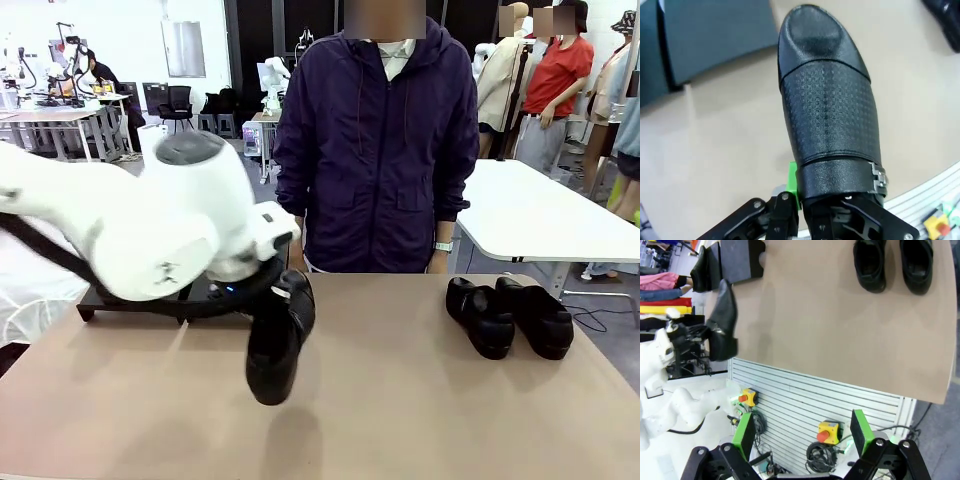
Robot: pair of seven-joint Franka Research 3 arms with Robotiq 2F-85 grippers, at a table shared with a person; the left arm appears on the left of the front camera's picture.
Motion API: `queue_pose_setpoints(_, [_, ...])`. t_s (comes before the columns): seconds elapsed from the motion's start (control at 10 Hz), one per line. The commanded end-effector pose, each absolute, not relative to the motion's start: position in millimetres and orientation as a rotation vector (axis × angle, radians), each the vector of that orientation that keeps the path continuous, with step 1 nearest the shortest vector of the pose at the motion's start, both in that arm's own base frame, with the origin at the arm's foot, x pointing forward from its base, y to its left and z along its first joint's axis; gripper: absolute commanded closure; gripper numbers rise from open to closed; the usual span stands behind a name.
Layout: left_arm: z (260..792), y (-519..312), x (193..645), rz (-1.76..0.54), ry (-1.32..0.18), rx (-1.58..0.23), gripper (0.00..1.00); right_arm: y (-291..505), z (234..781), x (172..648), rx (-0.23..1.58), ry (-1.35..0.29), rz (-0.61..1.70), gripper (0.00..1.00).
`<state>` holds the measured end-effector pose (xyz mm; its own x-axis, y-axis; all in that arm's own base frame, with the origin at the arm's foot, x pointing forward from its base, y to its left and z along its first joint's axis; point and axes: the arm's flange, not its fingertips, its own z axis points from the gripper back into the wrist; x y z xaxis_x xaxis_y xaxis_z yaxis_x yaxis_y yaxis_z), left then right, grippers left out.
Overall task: Organize the shoes by placing them on the stand.
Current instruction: Place the Shoe from the middle of the table onto the Shoes Stand.
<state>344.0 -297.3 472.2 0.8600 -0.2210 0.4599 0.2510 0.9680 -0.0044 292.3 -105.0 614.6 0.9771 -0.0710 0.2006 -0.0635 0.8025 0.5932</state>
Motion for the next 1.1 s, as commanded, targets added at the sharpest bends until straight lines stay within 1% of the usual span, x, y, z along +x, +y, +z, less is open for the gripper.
queue_pose_setpoints(0.0, [489.6,-235.9,330.1,-0.259,-0.537,-0.121,1.00,-104.0,617.0,292.5,0.646,-0.218,-0.006,0.00])
queue_pose_setpoints(0.1, [492.8,-209.4,327.0,-0.255,-0.551,-0.112,1.00,-104.0,617.0,292.5,0.646,-0.218,-0.006,0.00])
queue_pose_setpoints(0.2, [493.0,-185.0,320.5,-0.264,-0.532,-0.026,1.00,-104.0,617.0,292.5,0.646,-0.218,-0.006,0.00])
queue_pose_setpoints(0.3, [493.9,-165.4,311.4,-0.270,-0.475,-0.025,1.00,-104.0,617.0,292.5,0.646,-0.218,-0.006,0.00])
queue_pose_setpoints(0.4, [495.5,-211.1,326.5,-0.252,-0.533,-0.066,1.00,-104.0,617.0,292.5,0.646,-0.218,-0.006,0.00])
queue_pose_setpoints(0.8, [495.5,-211.1,326.5,-0.252,-0.533,-0.066,1.00,-104.0,617.0,292.5,0.646,-0.218,-0.006,0.00])
queue_pose_setpoints(0.9, [490.6,-210.1,322.2,-0.273,-0.513,-0.041,1.00,-104.0,617.0,292.5,0.646,-0.218,-0.006,0.00])
queue_pose_setpoints(1.0, [496.1,-202.5,336.1,-0.147,-0.519,-0.062,1.00,-104.0,617.0,292.5,0.646,-0.218,-0.006,0.00])
